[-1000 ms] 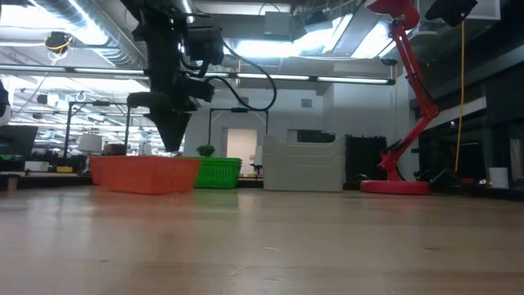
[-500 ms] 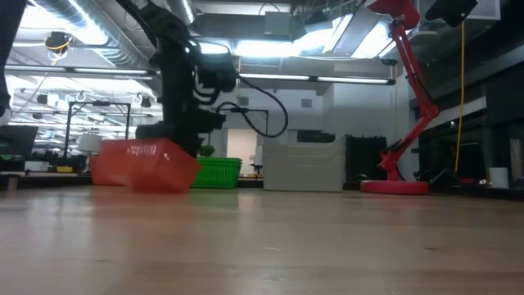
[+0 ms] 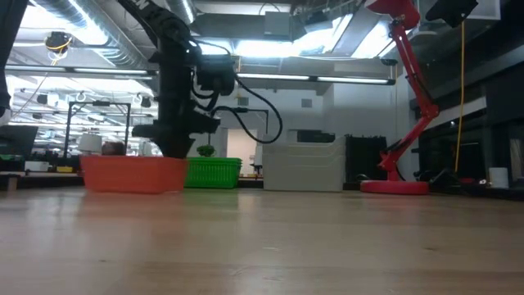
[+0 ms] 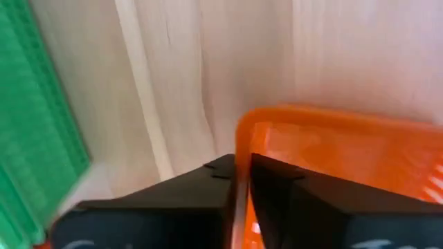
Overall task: Stack baskets by color
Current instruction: Stack the bottom orange bin on top of the top orange bins
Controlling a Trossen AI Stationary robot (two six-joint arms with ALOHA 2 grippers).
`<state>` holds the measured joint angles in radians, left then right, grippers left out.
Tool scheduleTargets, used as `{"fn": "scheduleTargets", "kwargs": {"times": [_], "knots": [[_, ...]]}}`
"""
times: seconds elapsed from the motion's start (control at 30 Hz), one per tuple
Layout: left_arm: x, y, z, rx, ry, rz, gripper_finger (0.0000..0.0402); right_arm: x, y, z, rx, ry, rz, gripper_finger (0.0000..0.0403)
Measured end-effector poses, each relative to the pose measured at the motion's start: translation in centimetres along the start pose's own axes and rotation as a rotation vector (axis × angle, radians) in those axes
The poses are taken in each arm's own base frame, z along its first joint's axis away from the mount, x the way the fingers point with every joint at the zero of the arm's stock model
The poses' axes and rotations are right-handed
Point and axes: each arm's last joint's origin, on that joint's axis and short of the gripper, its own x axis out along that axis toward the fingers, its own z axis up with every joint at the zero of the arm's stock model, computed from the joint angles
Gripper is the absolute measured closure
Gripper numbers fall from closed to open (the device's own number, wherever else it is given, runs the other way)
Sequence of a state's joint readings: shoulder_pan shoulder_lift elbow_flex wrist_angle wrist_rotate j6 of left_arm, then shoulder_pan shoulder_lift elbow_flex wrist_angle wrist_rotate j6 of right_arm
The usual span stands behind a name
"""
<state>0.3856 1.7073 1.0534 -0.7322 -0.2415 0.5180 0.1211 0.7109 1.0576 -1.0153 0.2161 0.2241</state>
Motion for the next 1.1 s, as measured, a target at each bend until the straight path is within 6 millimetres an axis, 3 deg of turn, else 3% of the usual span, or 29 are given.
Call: {"fn": "scheduleTargets", "kwargs": {"times": [0.13, 0.23, 0.43, 0.6, 0.8, 1.0, 1.1], "knots": [[-1.9, 0.6, 0.0, -0.02, 0.088, -0.022, 0.0397, 0.0, 0.0, 0.0, 0.0, 0.0, 0.0, 0.0396], [-4.2, 2.3, 0.1, -0.018, 0.119, 0.02, 0.0401, 0.0, 0.0, 0.0, -0.001, 0.0, 0.0, 0.0396], [-10.0, 8.5, -1.6, -0.147, 0.107, 0.089, 0.0401, 0.0, 0.0, 0.0, -0.026, 0.005, -0.001, 0.0396], [-13.5, 14.1, -5.5, -0.261, 0.095, 0.156, 0.0401, 0.0, -0.1, -0.2, -0.031, 0.023, -0.005, 0.0396], [-13.2, 17.8, -10.6, -0.4, 0.142, 0.171, 0.0401, 0.0, -0.1, -0.2, -0.032, 0.026, -0.005, 0.0396], [-11.3, 19.4, -11.5, -0.339, 0.135, 0.143, 0.0401, 0.0, 0.0, -0.2, -0.056, 0.022, -0.004, 0.0396], [-9.2, 20.3, -12.0, -0.357, 0.129, 0.066, 0.0401, 0.0, 0.0, -0.2, -0.053, 0.022, -0.004, 0.0396]]}}
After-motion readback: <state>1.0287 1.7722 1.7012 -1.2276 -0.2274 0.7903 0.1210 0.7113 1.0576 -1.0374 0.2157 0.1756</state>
